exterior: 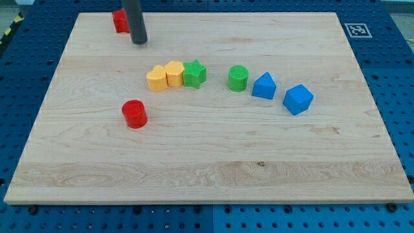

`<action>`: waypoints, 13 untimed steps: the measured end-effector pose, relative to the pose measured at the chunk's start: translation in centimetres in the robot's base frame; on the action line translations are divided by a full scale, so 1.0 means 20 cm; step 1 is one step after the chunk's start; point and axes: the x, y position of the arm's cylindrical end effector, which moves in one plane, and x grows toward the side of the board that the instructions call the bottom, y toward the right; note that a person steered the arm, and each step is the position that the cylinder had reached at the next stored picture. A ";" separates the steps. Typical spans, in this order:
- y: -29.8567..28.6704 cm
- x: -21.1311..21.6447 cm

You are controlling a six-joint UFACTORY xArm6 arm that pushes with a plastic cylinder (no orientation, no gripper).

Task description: Push the red circle into the red star

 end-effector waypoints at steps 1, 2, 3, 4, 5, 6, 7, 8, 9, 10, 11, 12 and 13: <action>-0.15 0.28; -0.20 0.70; -0.15 1.19; -0.13 1.28; 0.01 1.25; 0.15 1.19; 0.15 1.12; 0.14 1.02; 0.14 0.93; 0.14 0.84; 0.11 0.79; 0.02 0.79; 0.00 0.77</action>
